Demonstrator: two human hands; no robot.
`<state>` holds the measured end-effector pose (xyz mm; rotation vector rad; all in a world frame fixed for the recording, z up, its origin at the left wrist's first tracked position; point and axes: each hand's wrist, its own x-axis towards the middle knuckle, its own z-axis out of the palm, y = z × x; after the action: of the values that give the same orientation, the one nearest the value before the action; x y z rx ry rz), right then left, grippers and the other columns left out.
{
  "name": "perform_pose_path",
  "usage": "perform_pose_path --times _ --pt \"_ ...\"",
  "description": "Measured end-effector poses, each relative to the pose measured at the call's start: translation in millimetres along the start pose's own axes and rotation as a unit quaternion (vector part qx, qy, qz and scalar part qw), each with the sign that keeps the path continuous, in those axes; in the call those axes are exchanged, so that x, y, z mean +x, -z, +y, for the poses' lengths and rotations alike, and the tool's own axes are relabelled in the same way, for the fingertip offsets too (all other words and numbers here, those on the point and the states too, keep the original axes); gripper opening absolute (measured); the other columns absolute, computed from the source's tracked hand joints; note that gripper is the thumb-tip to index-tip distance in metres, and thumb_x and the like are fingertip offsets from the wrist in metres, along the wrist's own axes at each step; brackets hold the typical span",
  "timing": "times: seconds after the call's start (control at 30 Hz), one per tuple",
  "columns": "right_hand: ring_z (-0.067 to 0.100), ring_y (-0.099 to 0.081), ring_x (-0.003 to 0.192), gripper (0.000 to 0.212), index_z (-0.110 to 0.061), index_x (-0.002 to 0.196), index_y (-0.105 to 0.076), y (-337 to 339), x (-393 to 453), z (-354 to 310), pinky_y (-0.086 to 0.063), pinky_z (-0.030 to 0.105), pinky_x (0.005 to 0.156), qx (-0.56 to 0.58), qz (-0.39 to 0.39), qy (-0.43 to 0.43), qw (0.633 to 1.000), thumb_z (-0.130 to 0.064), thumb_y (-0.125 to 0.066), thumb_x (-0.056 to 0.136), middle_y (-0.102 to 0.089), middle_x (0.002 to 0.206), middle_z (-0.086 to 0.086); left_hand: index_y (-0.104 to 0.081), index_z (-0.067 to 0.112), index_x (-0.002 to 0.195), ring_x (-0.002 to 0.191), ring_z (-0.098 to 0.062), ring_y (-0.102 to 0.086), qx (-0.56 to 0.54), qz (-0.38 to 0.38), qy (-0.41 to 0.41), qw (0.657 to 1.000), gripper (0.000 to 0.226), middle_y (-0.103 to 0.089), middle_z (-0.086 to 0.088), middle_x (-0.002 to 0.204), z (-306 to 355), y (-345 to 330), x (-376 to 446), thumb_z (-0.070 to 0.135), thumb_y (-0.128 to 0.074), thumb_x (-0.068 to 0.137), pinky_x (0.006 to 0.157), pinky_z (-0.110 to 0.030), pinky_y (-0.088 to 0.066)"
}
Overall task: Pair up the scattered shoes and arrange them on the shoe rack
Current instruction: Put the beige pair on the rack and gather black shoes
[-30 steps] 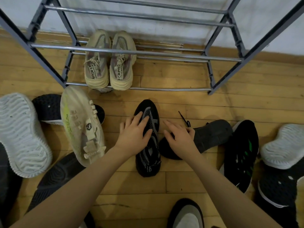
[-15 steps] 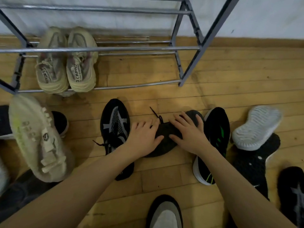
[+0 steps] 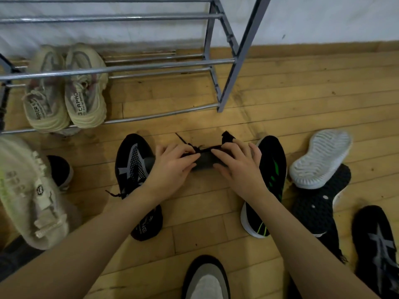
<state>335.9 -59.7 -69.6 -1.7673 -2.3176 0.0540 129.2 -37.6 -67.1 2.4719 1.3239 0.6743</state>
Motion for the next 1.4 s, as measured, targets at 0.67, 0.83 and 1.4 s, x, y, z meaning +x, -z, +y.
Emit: perform_pose_path --times 0.67,0.83,1.4 --pt "0.023 -0.054 0.094 0.041 -0.026 0.118 -0.062 -1 -17 -33 -0.027 0.038 0.084 0.012 0.012 -0.014 1.000 -0.051 -0.052 0.086 -0.062 0.100 -0.001 -0.034 0.015 0.141 0.125 -0.049 -0.037 0.169 -0.143 0.304 0.927 0.110 -0.031 -0.029 0.143 1 15 -51 0.089 -0.039 0.059 0.098 -0.057 -0.032" --pt "0.027 -0.022 0.136 0.075 -0.038 0.146 -0.019 -1 10 -47 -0.008 0.044 0.111 0.054 -0.207 0.003 0.977 -0.072 -0.038 0.082 -0.027 0.150 0.004 -0.032 0.007 0.141 0.118 -0.043 -0.045 0.111 -0.164 0.299 0.934 0.111 -0.039 -0.027 0.136 -11 12 -67 0.072 -0.066 0.057 0.099 -0.053 -0.032" --pt "0.039 -0.058 0.098 0.057 -0.040 0.143 -0.024 -24 -11 -44 -0.048 0.048 0.079 -0.052 -0.157 0.079 0.983 -0.057 -0.030 0.089 -0.051 0.125 0.024 -0.032 0.005 0.141 0.126 -0.040 -0.038 -0.008 -0.050 0.272 0.961 0.071 -0.036 -0.024 0.140 -25 21 -66 0.038 -0.061 0.085 0.098 -0.055 -0.035"
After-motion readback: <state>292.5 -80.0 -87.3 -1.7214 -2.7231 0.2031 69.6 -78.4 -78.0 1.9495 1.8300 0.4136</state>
